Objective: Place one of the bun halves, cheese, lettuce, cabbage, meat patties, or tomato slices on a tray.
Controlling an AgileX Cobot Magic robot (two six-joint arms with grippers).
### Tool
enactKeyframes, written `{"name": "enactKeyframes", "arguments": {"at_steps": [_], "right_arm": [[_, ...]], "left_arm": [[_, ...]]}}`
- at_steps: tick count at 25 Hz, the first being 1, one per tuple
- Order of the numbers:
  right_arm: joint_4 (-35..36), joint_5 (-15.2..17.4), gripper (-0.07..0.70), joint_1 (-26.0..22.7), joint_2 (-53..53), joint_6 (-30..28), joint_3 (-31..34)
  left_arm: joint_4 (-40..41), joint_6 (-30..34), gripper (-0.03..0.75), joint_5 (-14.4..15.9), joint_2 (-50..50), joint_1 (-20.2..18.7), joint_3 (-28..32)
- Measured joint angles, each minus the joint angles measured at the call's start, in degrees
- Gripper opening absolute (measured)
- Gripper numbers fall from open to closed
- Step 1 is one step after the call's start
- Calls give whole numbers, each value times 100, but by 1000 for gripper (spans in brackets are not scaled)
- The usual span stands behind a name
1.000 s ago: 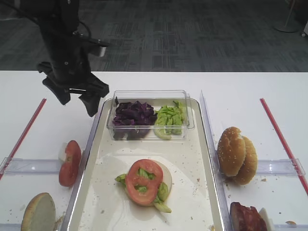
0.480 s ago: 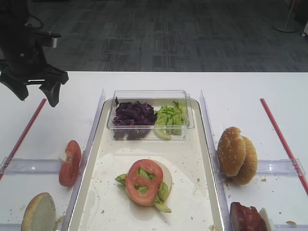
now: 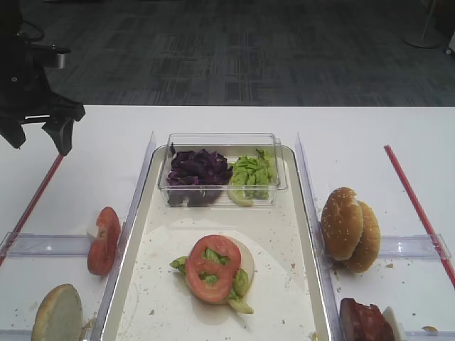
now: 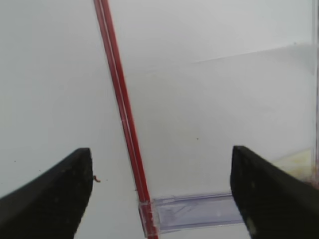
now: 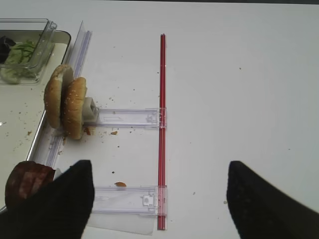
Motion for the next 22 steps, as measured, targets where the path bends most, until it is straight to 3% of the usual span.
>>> {"name": "enactKeyframes", "arguments": {"at_steps": [11, 22], "right_arm": [[0, 0, 571, 0, 0, 0, 0], [0, 0, 571, 0, 0, 10, 0]], "left_arm": [[-362, 149, 525, 9, -48, 0, 86], [-401, 200, 525, 9, -1162, 0, 1498]]}}
